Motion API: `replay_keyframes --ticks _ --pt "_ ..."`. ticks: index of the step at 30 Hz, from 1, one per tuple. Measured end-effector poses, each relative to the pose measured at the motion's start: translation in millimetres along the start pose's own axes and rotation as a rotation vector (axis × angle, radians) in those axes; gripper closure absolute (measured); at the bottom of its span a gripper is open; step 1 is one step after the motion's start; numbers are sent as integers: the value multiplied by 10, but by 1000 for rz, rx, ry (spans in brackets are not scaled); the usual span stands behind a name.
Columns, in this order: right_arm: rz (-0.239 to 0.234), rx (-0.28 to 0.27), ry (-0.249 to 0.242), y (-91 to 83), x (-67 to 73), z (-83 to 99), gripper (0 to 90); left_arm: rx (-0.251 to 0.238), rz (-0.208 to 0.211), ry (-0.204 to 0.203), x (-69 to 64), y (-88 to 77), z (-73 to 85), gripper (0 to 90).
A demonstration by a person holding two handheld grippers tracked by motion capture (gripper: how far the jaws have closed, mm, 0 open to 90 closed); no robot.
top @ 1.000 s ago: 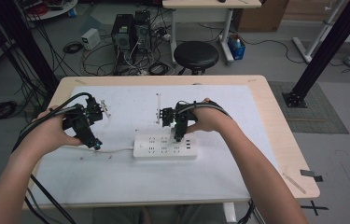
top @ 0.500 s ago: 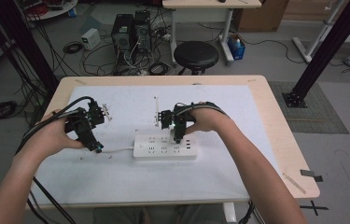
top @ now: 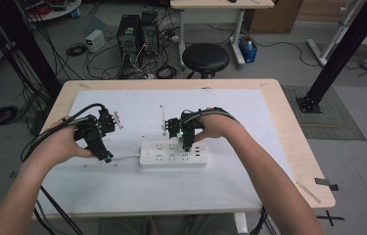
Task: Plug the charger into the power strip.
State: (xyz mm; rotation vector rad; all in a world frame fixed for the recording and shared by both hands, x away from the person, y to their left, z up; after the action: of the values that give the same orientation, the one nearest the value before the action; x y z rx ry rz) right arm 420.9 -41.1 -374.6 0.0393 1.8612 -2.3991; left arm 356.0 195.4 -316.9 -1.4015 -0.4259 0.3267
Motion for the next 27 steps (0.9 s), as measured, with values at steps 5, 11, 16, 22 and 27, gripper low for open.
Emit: replay_keyframes --ticks 5,11,16,22,27 --pt "-4 -27 8 25 -8 26 629 3 7 1 14 24 -17 216" --pt "0 -37 4 49 1 26 630 -7 19 -7 15 58 -90 216" --pt "26 -33 6 81 38 -12 629 -18 23 6 -12 58 -167 216" --pt "-16 -84 17 129 -19 40 627 -23 21 1 -9 37 -153 216" --pt "-52 -126 31 143 -36 74 555 -32 14 -9 57 10 -136 216"
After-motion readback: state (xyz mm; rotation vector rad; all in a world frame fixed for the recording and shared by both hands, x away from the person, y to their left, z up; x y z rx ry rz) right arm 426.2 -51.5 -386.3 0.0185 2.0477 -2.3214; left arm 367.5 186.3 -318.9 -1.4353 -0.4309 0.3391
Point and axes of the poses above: each handheld gripper's, and its own axes: y roughly forward along the jaws, z roughly out of its underside, x roughly to its left, the point moved 2 cm from there along y, roughly forward along the jaws, and after that the axes turned 14 degrees about x, right-handed, at the moved point
